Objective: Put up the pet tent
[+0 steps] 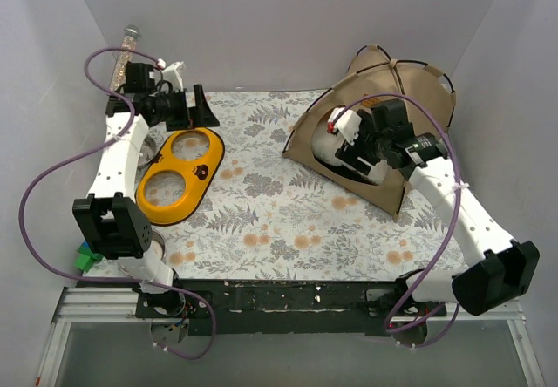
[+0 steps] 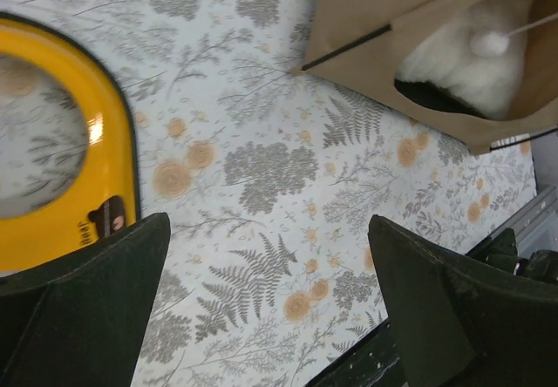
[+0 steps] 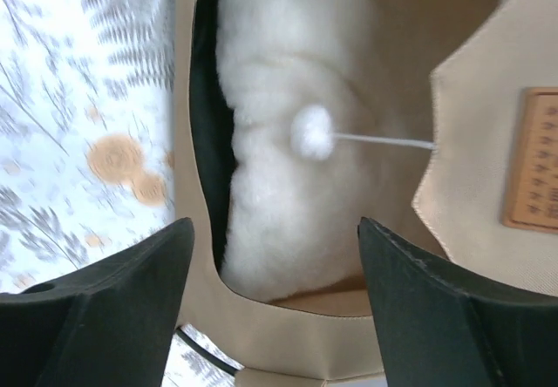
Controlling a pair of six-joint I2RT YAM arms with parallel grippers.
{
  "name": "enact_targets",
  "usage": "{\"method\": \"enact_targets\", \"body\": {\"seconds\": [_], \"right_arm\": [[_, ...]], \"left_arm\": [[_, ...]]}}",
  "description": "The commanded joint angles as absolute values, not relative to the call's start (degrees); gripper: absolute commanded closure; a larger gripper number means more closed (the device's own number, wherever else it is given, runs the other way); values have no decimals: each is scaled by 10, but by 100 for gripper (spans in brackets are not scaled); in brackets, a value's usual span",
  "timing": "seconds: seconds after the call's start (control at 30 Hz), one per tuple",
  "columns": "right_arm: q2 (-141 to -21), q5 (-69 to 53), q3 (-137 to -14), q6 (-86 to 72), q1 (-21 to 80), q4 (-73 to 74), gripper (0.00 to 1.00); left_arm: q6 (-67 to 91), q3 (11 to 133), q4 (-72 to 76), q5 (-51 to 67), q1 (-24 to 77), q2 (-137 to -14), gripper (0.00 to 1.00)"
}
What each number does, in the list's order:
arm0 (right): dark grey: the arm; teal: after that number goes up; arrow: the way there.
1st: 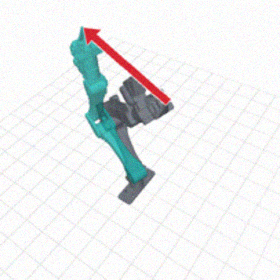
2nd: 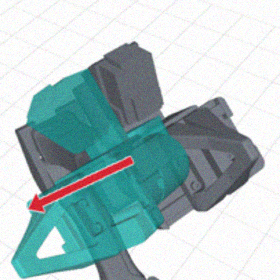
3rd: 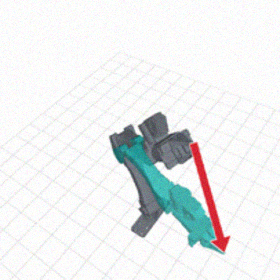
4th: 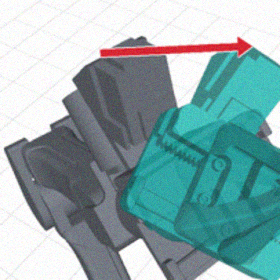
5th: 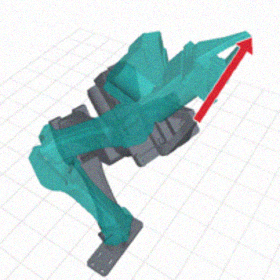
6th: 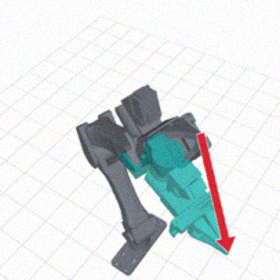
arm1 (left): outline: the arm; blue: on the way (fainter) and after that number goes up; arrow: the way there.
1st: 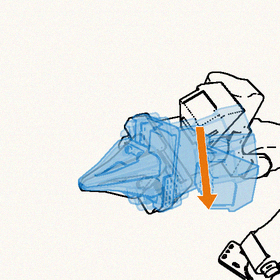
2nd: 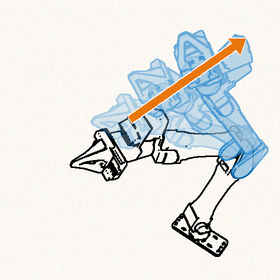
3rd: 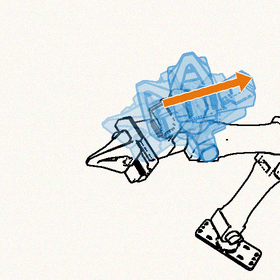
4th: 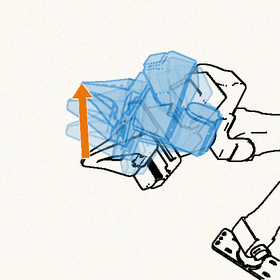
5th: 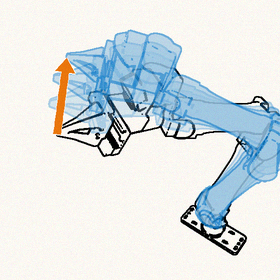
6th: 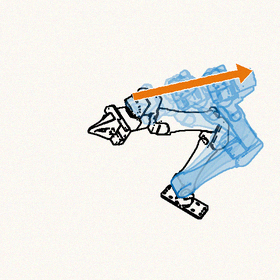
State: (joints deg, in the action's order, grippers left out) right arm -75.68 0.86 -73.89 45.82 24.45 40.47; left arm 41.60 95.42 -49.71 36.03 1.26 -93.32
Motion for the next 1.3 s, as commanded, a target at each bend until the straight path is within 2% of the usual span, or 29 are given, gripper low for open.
{"method": "enact_targets", "body": {"seconds": [0.0, 0.07, 0.17, 0.3, 0.43, 0.67, 0.87, 0.97, 1.03, 1.07, 1.17, 1.27], "right_arm": [[-725, -65, -774, 320, 244, 370, 13], [-718, -92, -783, 316, 243, 366, 9], [-723, -149, -802, 323, 244, 394, 11], [-776, -186, -840, 317, 247, 467, 16], [-811, -218, -879, 314, 249, 509, 16], [-854, -233, -927, 323, 258, 562, 20], [-860, -225, -946, 326, 262, 576, 20], [-860, -225, -943, 323, 263, 577, 21], [-860, -222, -942, 321, 263, 575, 21], [-860, -220, -940, 321, 263, 571, 21], [-856, -219, -930, 316, 263, 563, 22], [-855, -219, -929, 311, 263, 563, 22]], "left_arm": [[343, 1020, -665, 357, -77, -948, 2], [274, 1007, -721, 343, -127, -933, 2], [139, 941, -792, 288, -194, -880, 2], [-55, 755, -790, 172, -285, -775, 2], [-180, 644, -752, 105, -354, -739, 2], [-292, 522, -599, 80, -372, -740, 2], [-276, 511, -519, 82, -372, -820, 5], [-256, 533, -517, 102, -371, -862, 16], [-237, 561, -549, 124, -371, -886, 36], [-233, 576, -571, 137, -371, -895, 48], [-228, 597, -633, 159, -371, -904, 99], [-211, 651, -722, 192, -374, -895, 100]]}}
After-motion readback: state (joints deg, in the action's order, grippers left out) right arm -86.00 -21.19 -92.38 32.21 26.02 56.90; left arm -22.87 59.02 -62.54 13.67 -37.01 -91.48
